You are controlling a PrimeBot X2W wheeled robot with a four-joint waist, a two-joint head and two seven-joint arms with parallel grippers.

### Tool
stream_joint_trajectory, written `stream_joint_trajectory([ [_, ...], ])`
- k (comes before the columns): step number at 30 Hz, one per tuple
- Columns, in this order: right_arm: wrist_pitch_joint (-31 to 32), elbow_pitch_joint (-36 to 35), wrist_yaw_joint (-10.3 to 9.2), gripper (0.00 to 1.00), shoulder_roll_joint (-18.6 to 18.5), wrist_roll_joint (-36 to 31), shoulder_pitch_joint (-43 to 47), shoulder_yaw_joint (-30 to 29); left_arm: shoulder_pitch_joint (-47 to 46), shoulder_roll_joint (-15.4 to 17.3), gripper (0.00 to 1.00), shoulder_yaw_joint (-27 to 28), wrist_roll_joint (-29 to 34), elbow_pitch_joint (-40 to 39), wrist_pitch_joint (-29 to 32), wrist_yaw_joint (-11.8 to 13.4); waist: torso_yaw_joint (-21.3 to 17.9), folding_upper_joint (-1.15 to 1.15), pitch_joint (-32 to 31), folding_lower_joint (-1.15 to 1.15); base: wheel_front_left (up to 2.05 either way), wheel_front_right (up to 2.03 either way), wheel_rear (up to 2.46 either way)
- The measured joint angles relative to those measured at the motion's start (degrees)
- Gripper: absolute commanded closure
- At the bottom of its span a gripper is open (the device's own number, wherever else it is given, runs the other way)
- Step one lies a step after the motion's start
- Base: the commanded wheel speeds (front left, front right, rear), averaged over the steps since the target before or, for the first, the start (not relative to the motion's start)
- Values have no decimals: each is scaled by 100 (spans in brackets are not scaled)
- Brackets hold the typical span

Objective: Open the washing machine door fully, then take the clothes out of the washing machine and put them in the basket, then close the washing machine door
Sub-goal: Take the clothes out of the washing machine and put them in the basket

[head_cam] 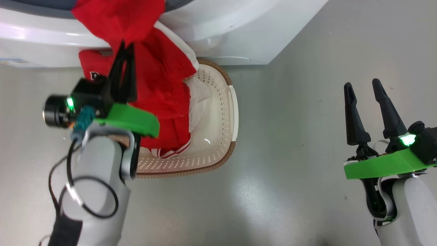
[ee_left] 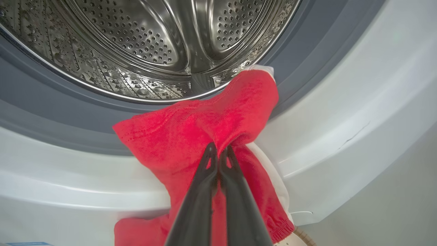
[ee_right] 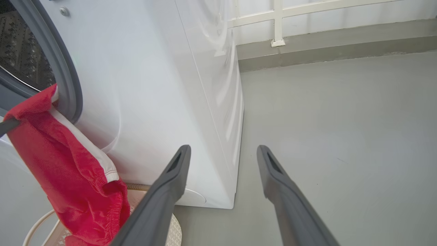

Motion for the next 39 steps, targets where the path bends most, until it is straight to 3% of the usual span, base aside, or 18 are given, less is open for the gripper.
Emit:
stream_joint_trajectory([
  [7, 0, 3, 0, 0, -13, 0, 16, 13, 785, 5, 100, -54, -94, -311, 0, -3, 32, 0, -64, 0, 0, 0, 0],
  [14, 0, -7, 0, 0, -47, 1, 16, 20, 1232, 15, 100, -280, -280, 102, 1, -68, 28, 0, 43, 0, 0, 0, 0],
  [21, 0, -57, 0, 0, -53, 0, 6, 14, 1117, 19, 100, -497, -350, 851, 16, -209, 12, 0, 240, 0, 0, 0, 0],
  [30, 0, -98, 0, 0, -51, 0, -102, 5, 120, 13, 100, -661, -347, 2089, 16, -369, -79, 0, 580, 0, 0, 0, 0],
  [34, 0, -111, 0, 0, -43, -4, -140, 12, -41, 12, 61, -672, -352, 2594, 16, -420, -138, 0, 646, 0, 0, 0, 0],
  [35, 0, -111, 0, 0, -42, -4, -140, 12, -69, 11, 47, -668, -356, 2646, 16, -422, -150, 0, 650, 0, 0, 0, 0],
  [36, 0, -111, 0, 0, -42, -4, -140, 12, -102, 10, 25, -662, -369, 2673, 16, -448, -158, 0, 649, 0, 0, 0, 0],
  [37, 0, -109, 0, 0, -42, -4, -140, 11, -126, 8, 12, -651, -379, 2685, 16, -459, -161, 0, 642, 0, 0, 0, 0],
  [39, 0, -107, 0, 0, -42, -4, -140, 7, -145, 8, 0, -626, -391, 2687, 16, -460, -157, 0, 617, 0, 0, 0, 0],
])
